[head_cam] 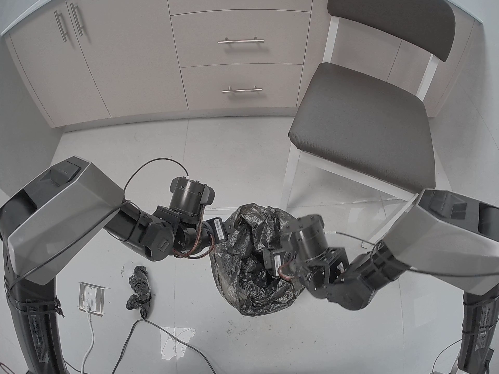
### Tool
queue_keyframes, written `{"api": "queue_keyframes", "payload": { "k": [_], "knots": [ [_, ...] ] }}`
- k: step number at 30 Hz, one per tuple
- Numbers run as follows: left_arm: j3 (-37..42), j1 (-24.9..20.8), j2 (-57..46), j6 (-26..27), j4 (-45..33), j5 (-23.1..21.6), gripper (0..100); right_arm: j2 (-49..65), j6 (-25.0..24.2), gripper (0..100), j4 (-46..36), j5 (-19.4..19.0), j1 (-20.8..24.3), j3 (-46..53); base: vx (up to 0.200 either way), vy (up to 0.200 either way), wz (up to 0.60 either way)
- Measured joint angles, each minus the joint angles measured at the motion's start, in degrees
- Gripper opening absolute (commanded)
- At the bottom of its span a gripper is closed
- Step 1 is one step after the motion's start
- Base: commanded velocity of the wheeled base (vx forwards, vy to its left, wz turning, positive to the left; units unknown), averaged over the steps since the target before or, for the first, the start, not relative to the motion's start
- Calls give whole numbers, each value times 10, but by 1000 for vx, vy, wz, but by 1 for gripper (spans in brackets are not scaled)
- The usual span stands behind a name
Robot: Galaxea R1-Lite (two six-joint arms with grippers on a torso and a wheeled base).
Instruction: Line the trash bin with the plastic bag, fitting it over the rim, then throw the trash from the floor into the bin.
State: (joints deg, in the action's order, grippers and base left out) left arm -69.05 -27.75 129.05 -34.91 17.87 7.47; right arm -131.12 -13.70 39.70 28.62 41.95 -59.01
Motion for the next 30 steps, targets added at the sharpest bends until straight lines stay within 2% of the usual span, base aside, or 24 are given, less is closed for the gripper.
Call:
{"api": "queue_keyframes", "payload": {
  "k": [8,15,21,30],
  "knots": [
    [-63,1,45,42,-3,3,100,-13,-2,100,1,0,-63,-54,0,0,0],
    [-93,4,85,63,-4,9,100,-42,-6,100,2,0,-82,-82,0,0,0],
    [-98,18,100,66,-4,42,100,-61,-7,100,1,0,-95,-95,0,0,0],
    [-86,28,93,66,-5,45,100,-74,-8,100,2,1,-115,-99,0,0,0]
  ]
}}
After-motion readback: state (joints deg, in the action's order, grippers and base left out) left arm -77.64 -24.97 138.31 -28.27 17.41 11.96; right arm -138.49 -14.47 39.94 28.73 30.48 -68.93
